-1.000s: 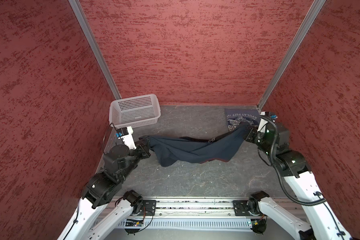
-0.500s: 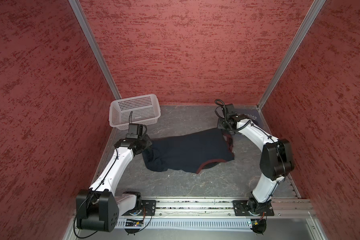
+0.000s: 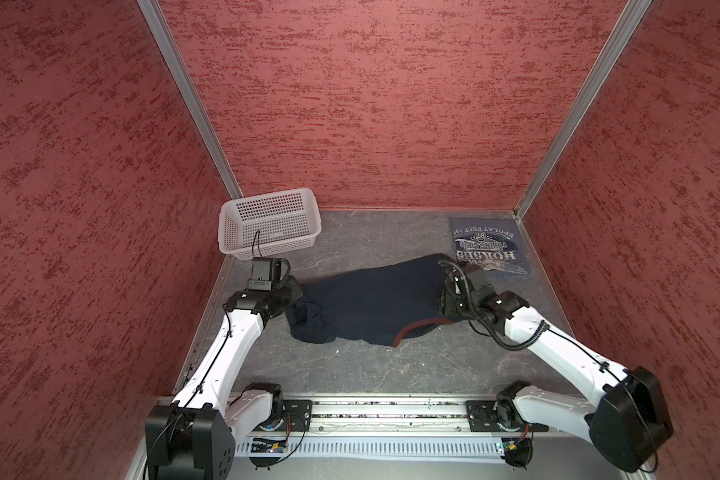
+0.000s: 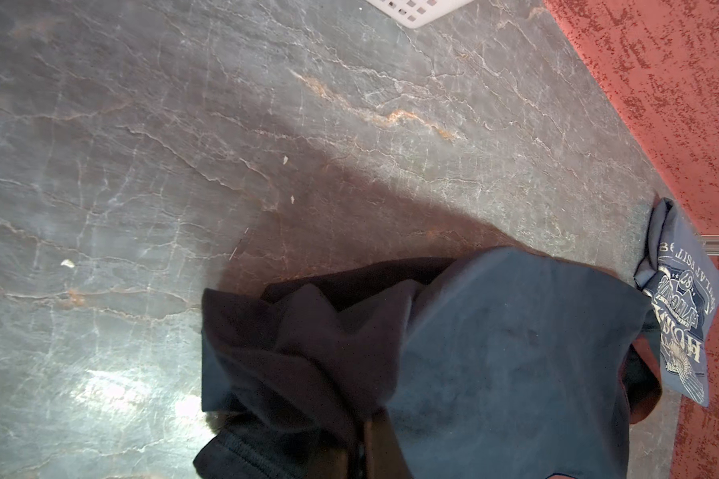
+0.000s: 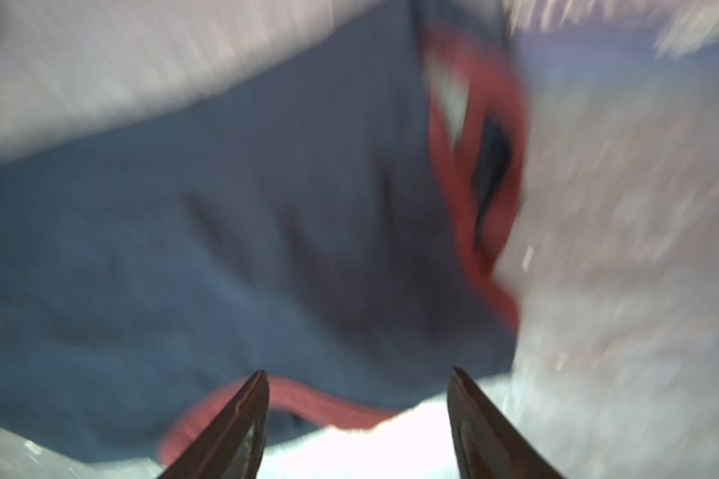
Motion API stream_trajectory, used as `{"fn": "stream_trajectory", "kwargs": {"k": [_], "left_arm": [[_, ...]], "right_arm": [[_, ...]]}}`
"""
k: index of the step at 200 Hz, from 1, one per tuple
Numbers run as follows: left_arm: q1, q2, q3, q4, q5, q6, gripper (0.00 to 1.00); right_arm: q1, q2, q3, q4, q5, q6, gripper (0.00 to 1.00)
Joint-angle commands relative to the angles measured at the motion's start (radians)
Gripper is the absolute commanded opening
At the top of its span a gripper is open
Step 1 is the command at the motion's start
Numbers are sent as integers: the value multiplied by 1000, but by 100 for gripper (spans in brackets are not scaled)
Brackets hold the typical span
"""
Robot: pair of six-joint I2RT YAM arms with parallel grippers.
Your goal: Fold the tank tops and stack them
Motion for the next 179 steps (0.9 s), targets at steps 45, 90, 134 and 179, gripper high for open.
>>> {"fn": "stream_trajectory", "kwargs": {"k": [45, 90, 134, 179], "left_arm": [[26, -44, -10, 14, 17, -7, 8], [43, -58, -9, 0, 22, 1, 8], [79, -83, -11, -9, 34, 8, 8], [103, -79, -16, -6, 60, 13, 8]], "right_arm": [[40, 137, -81, 49, 72, 164, 68], [39, 202, 14, 65, 257, 103, 68], [-5, 224, 107, 130, 304, 3, 62], [-47, 378, 185, 180, 277, -60, 58]]}}
